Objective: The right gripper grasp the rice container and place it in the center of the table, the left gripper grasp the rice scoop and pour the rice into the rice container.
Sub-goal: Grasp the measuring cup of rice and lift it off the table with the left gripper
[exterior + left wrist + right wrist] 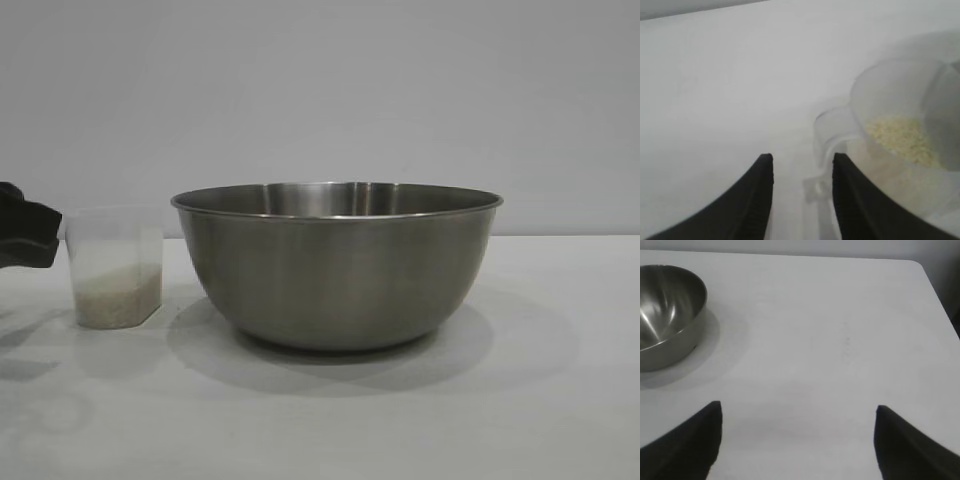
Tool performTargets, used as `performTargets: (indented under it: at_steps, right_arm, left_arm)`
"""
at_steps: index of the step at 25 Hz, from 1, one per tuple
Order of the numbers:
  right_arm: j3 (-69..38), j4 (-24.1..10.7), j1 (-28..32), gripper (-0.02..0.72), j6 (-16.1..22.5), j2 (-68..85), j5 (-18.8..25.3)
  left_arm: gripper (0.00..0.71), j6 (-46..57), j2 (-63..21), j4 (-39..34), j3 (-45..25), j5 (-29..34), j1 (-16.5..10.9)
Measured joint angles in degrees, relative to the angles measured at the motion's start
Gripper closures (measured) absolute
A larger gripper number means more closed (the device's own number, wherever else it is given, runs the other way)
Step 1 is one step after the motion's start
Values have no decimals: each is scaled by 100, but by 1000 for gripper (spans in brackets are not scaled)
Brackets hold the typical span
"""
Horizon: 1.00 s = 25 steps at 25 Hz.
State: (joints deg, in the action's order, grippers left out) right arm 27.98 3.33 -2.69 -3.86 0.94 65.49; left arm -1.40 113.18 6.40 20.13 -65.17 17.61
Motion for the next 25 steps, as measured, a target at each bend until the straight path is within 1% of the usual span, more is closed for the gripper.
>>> performTargets:
  at_steps: [14, 15, 17, 18, 19, 20, 25]
  right_arm:
    - [0, 0, 0, 115, 0, 0, 0]
    - [0, 0, 0, 115, 0, 0, 0]
    - [0, 0, 0, 115, 0, 0, 0]
    - [0, 0, 0, 115, 0, 0, 0]
    - [0, 0, 0, 115, 0, 0, 0]
    - [0, 0, 0, 115, 0, 0, 0]
    - [0, 0, 0, 115, 0, 0, 0]
  left_arm:
    - [453, -24, 429, 10, 657, 0, 0]
    - [522, -50, 443, 10, 681, 0, 0]
    - [616, -95, 448, -1, 718, 0, 0]
    - [655, -120, 457, -1, 741, 0, 0]
    - [674, -163, 457, -1, 765, 0, 0]
    - [710, -194, 457, -1, 793, 0, 0]
    - [710, -726, 460, 10, 924, 0, 0]
